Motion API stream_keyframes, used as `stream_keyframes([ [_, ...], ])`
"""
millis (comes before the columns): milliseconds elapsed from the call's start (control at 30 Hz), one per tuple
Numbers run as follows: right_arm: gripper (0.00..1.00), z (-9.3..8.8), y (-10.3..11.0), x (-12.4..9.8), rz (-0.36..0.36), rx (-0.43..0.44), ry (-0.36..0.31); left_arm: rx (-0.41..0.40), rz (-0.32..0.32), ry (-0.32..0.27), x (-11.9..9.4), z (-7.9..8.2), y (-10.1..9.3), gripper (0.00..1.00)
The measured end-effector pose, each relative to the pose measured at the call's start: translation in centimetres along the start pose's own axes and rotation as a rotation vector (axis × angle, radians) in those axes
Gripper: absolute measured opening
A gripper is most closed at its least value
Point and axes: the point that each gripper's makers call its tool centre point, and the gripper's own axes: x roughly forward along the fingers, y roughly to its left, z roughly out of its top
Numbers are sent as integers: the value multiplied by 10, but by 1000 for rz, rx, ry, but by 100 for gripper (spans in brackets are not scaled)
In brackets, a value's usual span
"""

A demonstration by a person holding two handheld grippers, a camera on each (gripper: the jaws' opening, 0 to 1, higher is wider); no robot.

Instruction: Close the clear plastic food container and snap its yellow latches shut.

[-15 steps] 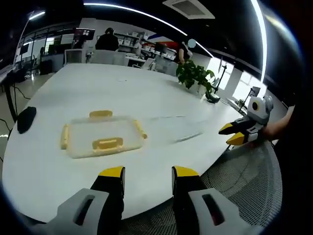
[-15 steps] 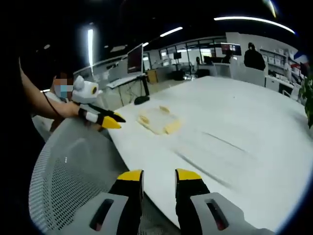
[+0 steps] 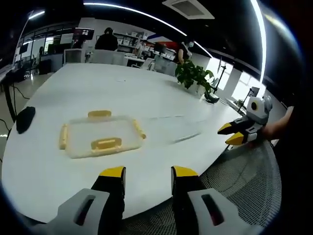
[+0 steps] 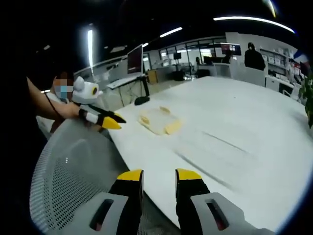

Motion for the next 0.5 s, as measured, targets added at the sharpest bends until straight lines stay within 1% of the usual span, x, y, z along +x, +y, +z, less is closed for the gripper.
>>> stream_keyframes([
  [400,24,-1,2,0,12,8,4,-6,5,0,0,-1,1,35],
  [500,24,-1,2,-1,8,11,0,-7,6,-4,-1,-1,1,33],
])
